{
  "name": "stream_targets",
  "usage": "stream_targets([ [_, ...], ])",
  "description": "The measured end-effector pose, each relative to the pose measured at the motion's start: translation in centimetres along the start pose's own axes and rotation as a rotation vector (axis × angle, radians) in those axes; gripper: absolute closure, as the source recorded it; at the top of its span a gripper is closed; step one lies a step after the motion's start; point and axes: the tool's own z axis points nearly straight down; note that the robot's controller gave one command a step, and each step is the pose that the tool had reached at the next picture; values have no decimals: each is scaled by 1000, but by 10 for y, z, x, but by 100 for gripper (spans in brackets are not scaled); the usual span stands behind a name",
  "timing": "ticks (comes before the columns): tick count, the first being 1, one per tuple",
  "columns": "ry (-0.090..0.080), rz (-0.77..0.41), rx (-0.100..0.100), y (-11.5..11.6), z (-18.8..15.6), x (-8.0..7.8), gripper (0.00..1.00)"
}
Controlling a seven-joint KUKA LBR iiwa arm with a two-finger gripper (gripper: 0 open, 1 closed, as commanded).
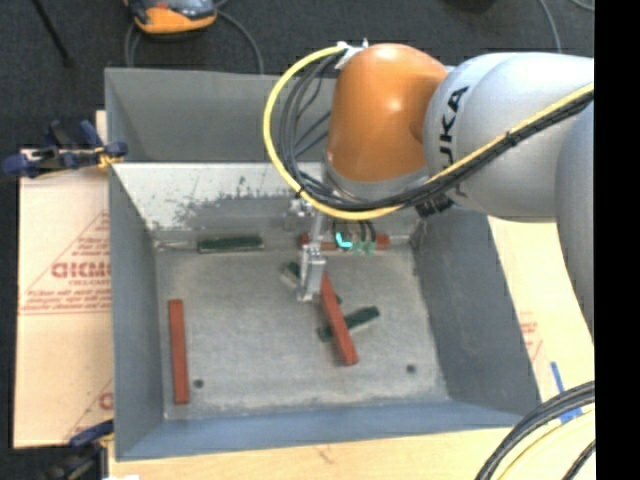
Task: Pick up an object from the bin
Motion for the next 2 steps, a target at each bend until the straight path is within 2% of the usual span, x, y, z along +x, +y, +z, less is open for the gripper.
stream_targets([
  [1,-8,2,0,0,-4,-2,0],
  [2,-15,9,-2,-25,40,0,0],
])
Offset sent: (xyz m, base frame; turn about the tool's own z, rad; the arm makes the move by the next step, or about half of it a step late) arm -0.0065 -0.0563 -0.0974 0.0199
